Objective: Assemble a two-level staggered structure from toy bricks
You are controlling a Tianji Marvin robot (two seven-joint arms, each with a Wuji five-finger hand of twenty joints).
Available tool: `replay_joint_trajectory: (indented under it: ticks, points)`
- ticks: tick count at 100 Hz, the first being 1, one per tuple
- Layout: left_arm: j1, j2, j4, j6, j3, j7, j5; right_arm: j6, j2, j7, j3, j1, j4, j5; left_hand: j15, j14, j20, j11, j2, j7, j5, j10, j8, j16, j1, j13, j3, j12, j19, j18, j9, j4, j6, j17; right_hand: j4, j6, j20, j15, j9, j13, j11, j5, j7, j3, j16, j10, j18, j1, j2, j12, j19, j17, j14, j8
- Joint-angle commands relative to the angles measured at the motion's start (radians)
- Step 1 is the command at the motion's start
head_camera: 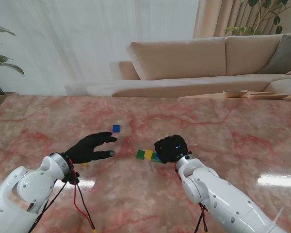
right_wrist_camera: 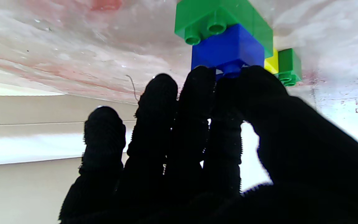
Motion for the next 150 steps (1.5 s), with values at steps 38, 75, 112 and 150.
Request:
replay_joint_trajectory:
  ticks: [38, 75, 112, 150]
  points:
    - [0.011, 0.001, -0.013, -0.001, -0.008, -0.002, 0.000, -0.008, 0.000, -0.028, 0.148, -0.144, -0.161, -0.058, -0.028, -0.050, 0.014, -0.020, 0.043, 0.006, 0.025, -0.003, 0.004, -0.014, 0.024, -0.042, -0.022, -0.016, -0.045, -0.056, -0.028, 0.004, -0.002, -0.007, 0.099, 0.103, 0.014, -0.105, -0.261, -0.215, 0.001, -0.136, -0.387, -0.113, -0.008, 0.010, -0.034, -0.133, 0.078, -0.126, -0.106, -0.136, -0.017, 0.157]
    - [0.010, 0.003, -0.021, -0.002, -0.018, -0.012, 0.009, 0.021, 0.028, 0.178, 0.193, -0.170, -0.191, -0.118, -0.028, -0.050, 0.017, -0.019, 0.044, 0.006, 0.025, -0.003, 0.004, -0.014, 0.023, -0.041, -0.022, -0.016, -0.046, -0.055, -0.028, 0.004, -0.001, -0.008, 0.168, 0.349, 0.069, -0.222, -0.861, -0.676, -0.066, -0.538, -0.710, -0.279, -0.048, 0.117, -0.064, -0.328, 0.046, -0.157, -0.340, -0.397, 0.018, 0.148]
    - [0.019, 0.008, -0.038, 0.006, -0.031, -0.034, 0.018, 0.061, 0.022, 0.177, 0.077, -0.080, -0.078, -0.039, -0.027, -0.051, 0.019, -0.018, 0.044, 0.008, 0.025, -0.006, 0.005, -0.013, 0.021, -0.039, -0.022, -0.015, -0.047, -0.050, -0.027, 0.005, -0.004, -0.007, 0.156, 0.287, 0.098, -0.203, -0.662, -0.515, 0.004, -0.402, -0.589, -0.281, -0.049, 0.086, -0.037, -0.319, 0.046, -0.145, -0.286, -0.296, 0.017, 0.232]
    - [-0.028, 0.022, -0.026, -0.003, -0.081, -0.102, 0.048, 0.101, 0.010, 0.124, -0.016, -0.002, 0.007, -0.009, -0.014, -0.012, 0.157, -0.018, 0.033, 0.022, 0.027, -0.002, 0.010, 0.007, 0.017, -0.020, -0.013, -0.008, 0.154, 0.072, -0.001, 0.006, -0.019, -0.029, 0.154, 0.220, 0.080, -0.104, -0.560, -0.418, 0.077, -0.322, -0.516, -0.338, -0.009, 0.048, -0.045, -0.208, 0.054, -0.092, -0.215, -0.228, -0.012, 0.308]
